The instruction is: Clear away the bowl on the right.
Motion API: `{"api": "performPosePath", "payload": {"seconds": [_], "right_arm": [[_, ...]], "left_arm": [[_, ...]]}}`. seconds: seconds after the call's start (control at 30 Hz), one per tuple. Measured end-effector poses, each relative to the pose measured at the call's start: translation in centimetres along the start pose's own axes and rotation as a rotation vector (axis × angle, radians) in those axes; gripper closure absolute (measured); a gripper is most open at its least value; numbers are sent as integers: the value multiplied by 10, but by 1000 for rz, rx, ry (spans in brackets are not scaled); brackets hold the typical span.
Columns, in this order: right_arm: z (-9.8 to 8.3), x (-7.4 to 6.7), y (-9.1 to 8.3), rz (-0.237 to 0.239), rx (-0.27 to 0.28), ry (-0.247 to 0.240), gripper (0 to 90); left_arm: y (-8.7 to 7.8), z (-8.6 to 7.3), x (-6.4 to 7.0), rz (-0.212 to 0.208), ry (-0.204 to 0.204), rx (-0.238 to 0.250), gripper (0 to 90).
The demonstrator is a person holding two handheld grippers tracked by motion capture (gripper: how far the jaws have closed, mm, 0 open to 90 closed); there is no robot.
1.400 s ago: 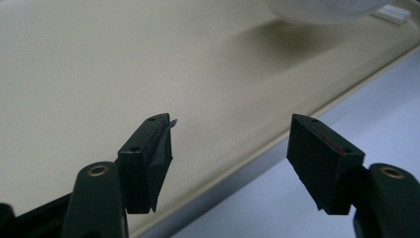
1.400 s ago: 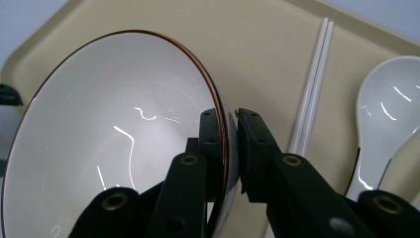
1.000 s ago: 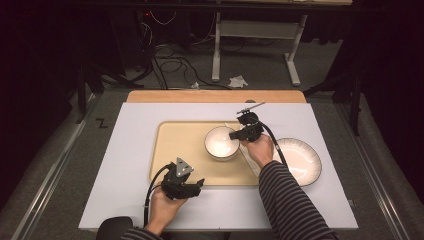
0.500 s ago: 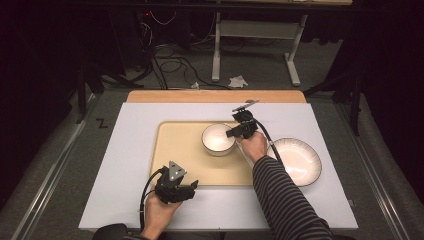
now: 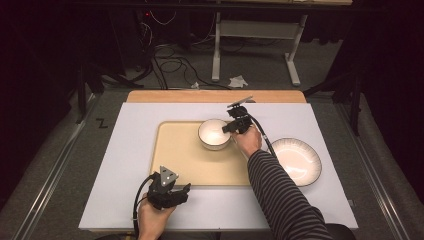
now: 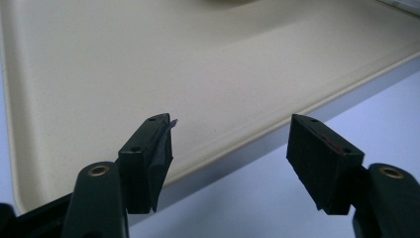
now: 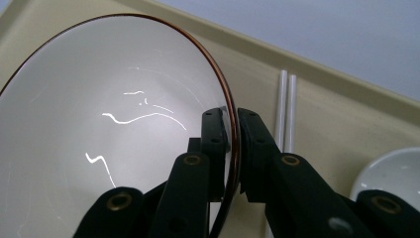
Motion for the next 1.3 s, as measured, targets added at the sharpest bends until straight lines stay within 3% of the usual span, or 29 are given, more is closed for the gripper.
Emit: {"api": "performPosePath", "payload": {"seconds": [0.17, 0.37, 0.57, 0.87, 1.03, 1.3], "right_arm": [[5, 0, 7, 15, -9, 9, 836], [14, 0, 13, -7, -6, -4, 818], [24, -1, 19, -28, 3, -5, 560], [33, -1, 24, -64, 6, -14, 488], [32, 1, 20, -63, 29, -27, 475], [25, 5, -5, -53, 69, -54, 476]], "left_arm": [[-5, -6, -4, 23, -21, -1, 340], [-11, -12, -7, 45, -41, 0, 339], [-16, -15, -7, 45, -51, 14, 340], [-23, -20, -9, 53, -61, 18, 339], [-21, -21, -9, 56, -60, 9, 339], [-14, -19, -4, 41, -39, -6, 330]]}}
Point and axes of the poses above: each handheld gripper's, and its own axes: y roughly forward along the jaws, z roughly out of its top, x roughly to its right, the point moved 10 cm from there along y, roughly forward along the jaws, and after that the axes turned 6 degrees about -z, right-handed, at the moved point
